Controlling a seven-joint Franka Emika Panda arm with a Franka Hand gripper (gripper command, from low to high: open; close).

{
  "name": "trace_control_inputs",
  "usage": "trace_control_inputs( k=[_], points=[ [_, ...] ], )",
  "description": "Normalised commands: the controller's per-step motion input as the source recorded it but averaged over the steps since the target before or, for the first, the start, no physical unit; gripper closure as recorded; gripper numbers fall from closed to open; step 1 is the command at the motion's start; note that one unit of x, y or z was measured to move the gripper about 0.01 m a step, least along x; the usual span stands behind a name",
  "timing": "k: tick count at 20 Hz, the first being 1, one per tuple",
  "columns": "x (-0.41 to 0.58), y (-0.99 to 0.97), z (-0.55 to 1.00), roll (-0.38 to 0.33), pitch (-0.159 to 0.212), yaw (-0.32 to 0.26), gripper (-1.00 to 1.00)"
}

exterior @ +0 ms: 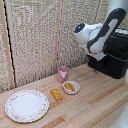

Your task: Please go towards the air fryer and gently seize its handle using your gripper. Slowly reveal the interior of the air fryer by pulling the handle outward. Head to the bowl filled with hot dogs and firmly but gently grasp it. Carefully place it inside the now-open air fryer.

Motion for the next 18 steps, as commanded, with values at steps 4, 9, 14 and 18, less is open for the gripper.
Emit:
trace_control_inputs(
  k=[4, 9, 14, 18],
  points=[
    [0.000, -0.71, -0.07, 0.000, -0.025, 0.134, -1.00],
    [-0.005, -0.66, -0.03, -0.008, -0.018, 0.134, -1.00],
    [-0.086, -0.59, -0.01, -0.014, -0.002, 0.125, -1.00],
    [-0.056, -0.38, 0.00, -0.004, 0.017, 0.065, -1.00]
  ],
)
